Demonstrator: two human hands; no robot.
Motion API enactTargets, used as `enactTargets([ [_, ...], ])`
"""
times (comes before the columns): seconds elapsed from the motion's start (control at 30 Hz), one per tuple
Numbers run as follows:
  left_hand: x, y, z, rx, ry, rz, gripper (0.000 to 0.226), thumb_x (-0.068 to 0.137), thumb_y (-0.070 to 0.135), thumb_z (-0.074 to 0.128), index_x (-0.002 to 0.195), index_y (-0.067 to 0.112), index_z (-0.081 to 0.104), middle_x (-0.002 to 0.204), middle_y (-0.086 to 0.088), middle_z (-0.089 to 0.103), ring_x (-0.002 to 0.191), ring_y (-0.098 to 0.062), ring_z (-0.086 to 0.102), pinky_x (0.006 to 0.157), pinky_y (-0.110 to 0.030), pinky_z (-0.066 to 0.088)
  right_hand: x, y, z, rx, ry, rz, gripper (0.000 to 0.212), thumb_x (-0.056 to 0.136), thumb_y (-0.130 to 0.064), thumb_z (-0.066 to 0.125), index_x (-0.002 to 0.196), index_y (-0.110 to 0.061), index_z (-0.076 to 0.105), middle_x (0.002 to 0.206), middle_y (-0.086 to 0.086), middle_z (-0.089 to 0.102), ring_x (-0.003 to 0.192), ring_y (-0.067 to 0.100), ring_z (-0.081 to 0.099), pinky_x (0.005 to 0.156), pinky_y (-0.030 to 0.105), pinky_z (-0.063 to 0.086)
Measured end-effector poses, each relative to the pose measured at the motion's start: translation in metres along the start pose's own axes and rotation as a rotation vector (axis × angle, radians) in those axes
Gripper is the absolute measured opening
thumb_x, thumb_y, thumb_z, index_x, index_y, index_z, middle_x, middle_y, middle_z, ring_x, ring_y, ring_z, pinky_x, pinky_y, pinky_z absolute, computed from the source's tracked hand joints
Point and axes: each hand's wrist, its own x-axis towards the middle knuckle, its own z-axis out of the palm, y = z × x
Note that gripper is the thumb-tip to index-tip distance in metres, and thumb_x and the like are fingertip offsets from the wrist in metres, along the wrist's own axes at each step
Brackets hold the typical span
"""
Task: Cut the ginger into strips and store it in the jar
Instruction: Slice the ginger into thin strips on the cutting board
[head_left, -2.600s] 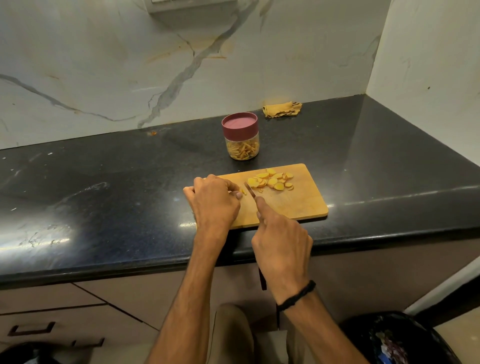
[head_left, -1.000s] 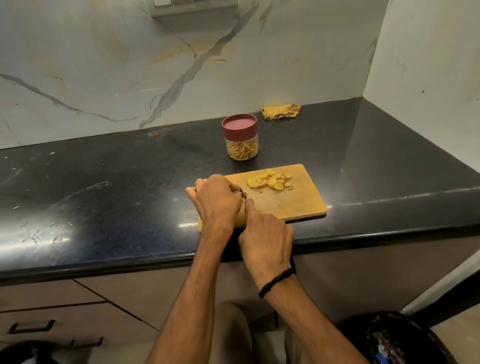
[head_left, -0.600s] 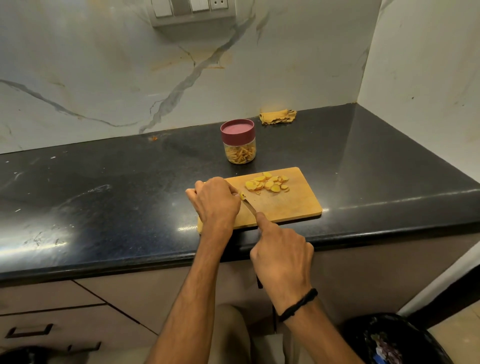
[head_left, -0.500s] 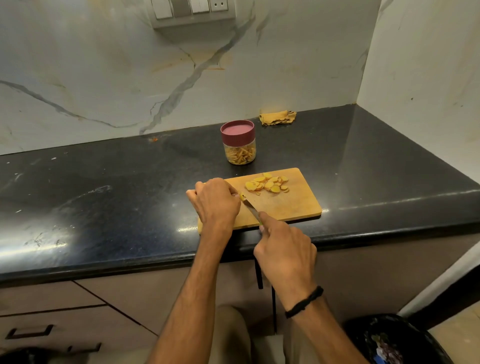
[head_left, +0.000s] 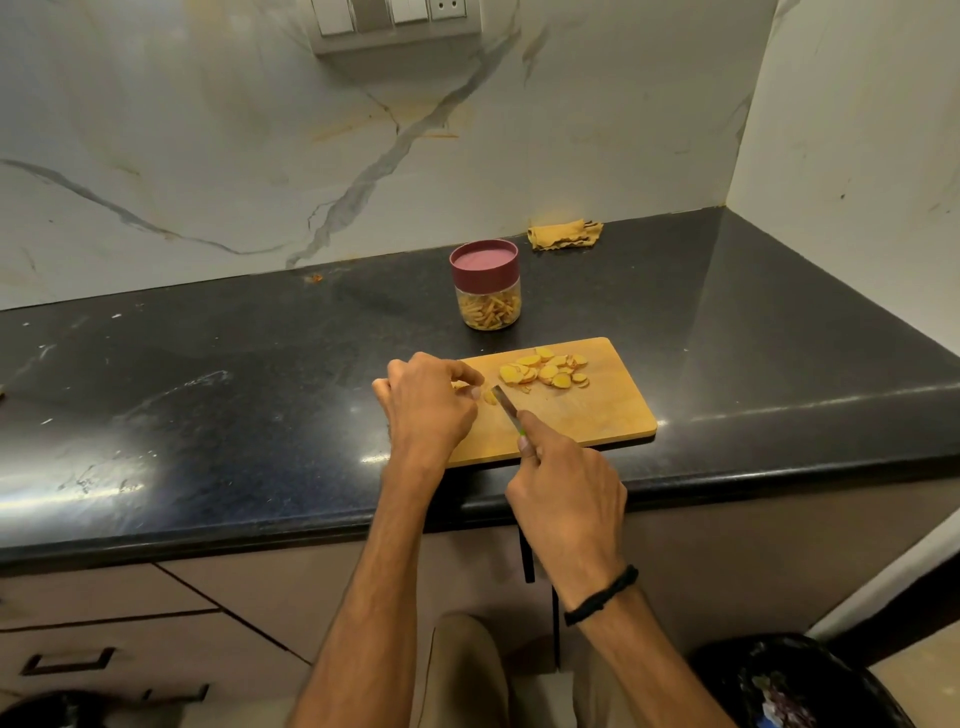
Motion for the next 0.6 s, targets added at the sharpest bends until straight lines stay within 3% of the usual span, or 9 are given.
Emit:
enactTargets([
  [0.33,-0.0010,-0.0003,0.0057,0.022,-0.015,0.024,0.013,0.090,0.040,0.072,0.103,0.040,0.076,0.121,0.003,0.062,0.113,-0.021,0.043,0.086,-0.033,0.026,-0.0010,-0.0006,-0.0015,-0.005,-0.016,0.008,0.044,0.102,-0.032,0.042,0.145,-0.038,0.036,0.081,-0.009,0.049,0.072,0.009,0.042,0.051,0.019,0.023],
  [0.6,0.0001,-0.0013,0.0080,0.051,0.010,0.024,0.006,0.088,0.040,0.074,0.094,0.040,0.076,0.118,0.004,0.061,0.111,-0.021,0.043,0.087,-0.035,0.026,-0.0007,0.0045,-0.0025,0.010,-0.005,0.042,0.043,0.103,-0.032,0.039,0.145,-0.037,0.037,0.080,-0.008,0.049,0.074,0.009,0.044,0.065,0.024,0.034],
])
